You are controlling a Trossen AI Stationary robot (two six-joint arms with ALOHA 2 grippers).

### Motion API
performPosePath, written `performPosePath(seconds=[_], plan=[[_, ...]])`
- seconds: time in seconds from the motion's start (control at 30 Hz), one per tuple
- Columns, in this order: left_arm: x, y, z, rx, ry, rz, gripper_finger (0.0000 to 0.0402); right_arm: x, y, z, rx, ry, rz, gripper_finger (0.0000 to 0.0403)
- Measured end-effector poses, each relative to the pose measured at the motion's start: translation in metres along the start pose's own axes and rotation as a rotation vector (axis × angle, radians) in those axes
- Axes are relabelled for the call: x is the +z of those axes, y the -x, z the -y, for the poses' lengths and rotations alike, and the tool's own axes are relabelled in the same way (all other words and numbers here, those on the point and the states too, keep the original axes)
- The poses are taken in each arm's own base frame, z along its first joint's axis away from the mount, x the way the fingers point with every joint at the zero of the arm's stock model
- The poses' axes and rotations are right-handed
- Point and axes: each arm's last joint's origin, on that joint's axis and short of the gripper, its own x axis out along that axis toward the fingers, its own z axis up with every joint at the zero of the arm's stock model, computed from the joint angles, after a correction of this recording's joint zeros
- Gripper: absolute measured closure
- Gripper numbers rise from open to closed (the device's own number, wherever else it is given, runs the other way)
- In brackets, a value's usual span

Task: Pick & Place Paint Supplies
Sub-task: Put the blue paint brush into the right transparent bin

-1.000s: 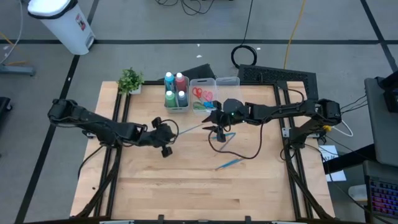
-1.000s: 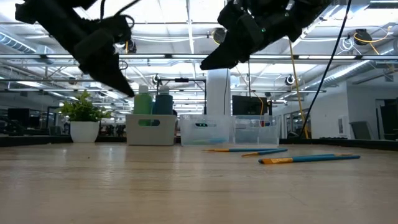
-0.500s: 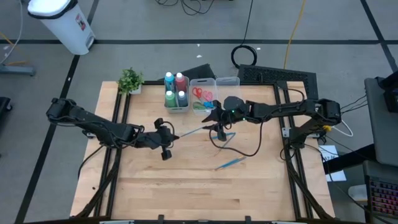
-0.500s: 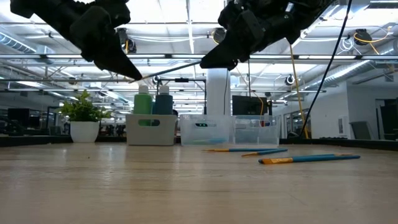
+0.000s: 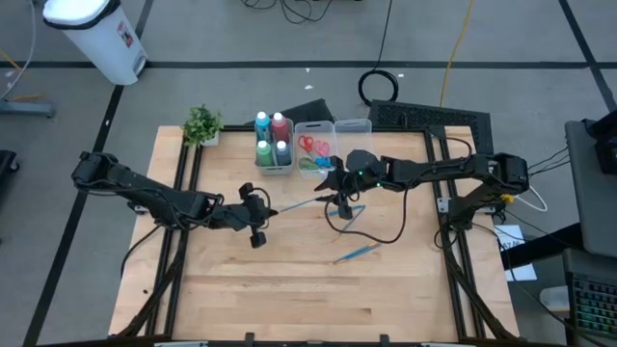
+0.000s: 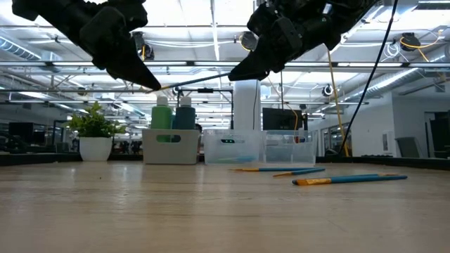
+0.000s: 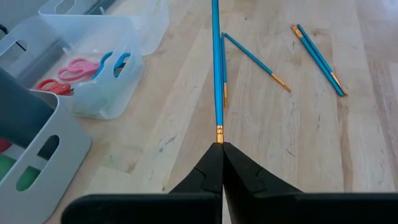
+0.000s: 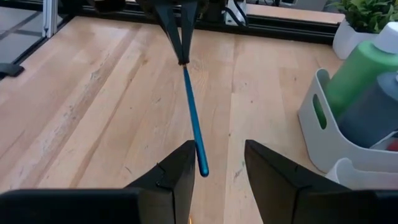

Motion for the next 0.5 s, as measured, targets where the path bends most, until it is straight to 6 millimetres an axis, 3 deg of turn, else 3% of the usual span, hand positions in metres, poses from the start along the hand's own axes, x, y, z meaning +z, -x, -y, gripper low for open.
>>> performPosePath(seconds=[0.2,0.5], plan=[[0.0,0.0,0.0,0.0,0.0,0.0,0.0399,0.0,0.0,0.0,0.0,0.004,0.0,0.0285],[0.0,0.0,0.0,0.0,0.0,0.0,0.0399,0.0,0.0,0.0,0.0,0.028,0.0,0.0362]])
